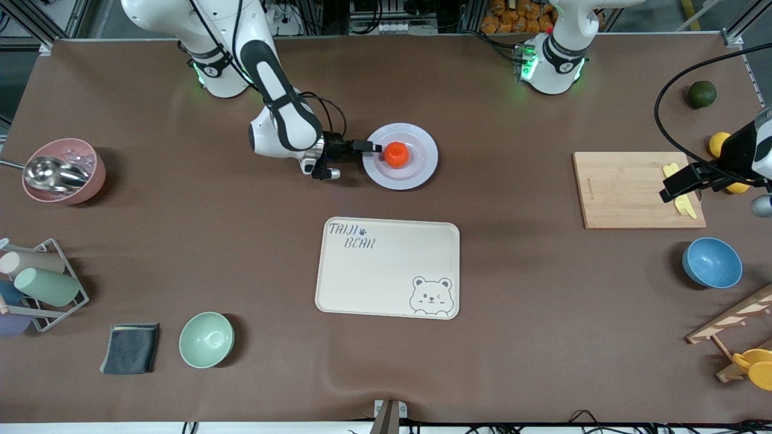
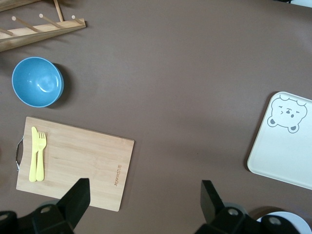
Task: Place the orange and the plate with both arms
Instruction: 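Slide the plate with the right gripper onto the bear tray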
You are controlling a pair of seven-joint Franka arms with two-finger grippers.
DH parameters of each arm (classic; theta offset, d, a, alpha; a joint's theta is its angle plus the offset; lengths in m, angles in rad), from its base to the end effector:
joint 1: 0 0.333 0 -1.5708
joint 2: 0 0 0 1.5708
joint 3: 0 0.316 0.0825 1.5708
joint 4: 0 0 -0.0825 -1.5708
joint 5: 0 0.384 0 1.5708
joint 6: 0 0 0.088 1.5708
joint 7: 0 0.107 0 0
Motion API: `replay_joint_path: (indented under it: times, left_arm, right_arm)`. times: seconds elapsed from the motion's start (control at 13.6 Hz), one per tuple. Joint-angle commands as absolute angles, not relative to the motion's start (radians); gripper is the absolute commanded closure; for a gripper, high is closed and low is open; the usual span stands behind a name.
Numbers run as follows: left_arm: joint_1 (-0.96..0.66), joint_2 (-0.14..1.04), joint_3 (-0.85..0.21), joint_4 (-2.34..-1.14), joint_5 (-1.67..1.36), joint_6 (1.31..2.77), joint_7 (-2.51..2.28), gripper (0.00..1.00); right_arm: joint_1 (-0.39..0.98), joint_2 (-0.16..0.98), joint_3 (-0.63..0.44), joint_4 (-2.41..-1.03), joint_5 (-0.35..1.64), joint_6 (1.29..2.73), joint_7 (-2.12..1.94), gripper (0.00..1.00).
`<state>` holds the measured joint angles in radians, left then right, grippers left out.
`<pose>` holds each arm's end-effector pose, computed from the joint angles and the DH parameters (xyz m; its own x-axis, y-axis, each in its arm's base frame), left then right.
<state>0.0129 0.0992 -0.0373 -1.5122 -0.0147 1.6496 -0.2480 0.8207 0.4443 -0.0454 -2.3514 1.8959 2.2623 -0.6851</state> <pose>0.5922 -0.0148 0.6026 0.9742 0.2232 0.0326 0.2223 -0.9746 0.0272 0.3211 0.3468 0.1242 0.9162 -0.0475 -0.3979 -0.3542 -0.5606 -0.7485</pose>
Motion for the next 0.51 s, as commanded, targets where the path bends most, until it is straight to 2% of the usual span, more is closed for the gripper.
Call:
replay_joint_path:
  times: [0.0,0.07,0.15,0.22,0.29,0.44]
  left_arm:
    - [0.015,0.075,-0.034,-1.539,-0.037,1.646,-0.227,0.0]
    - [0.017,0.075,-0.034,-1.539,-0.037,1.646,-0.227,0.0]
    - [0.017,0.077,-0.034,-1.537,-0.038,1.646,-0.227,0.0]
    - [0.017,0.077,-0.032,-1.539,-0.038,1.646,-0.227,0.0]
    - [0.017,0.077,-0.032,-1.539,-0.037,1.646,-0.227,0.0]
    - [0.017,0.078,-0.032,-1.539,-0.037,1.646,-0.227,0.0]
  right_arm:
    - [0.848,0.472,-0.052,-2.326,1.944,2.267,-0.712,0.0]
    - [0.848,0.472,-0.052,-2.326,1.945,2.267,-0.713,0.0]
    - [0.848,0.472,-0.052,-2.326,1.947,2.272,-0.727,0.31]
    - [0.848,0.472,-0.052,-2.326,1.948,2.279,-0.742,0.81]
    - [0.848,0.472,-0.052,-2.326,1.953,2.281,-0.75,1.0]
    - [0.848,0.472,-0.052,-2.326,1.953,2.281,-0.753,1.0]
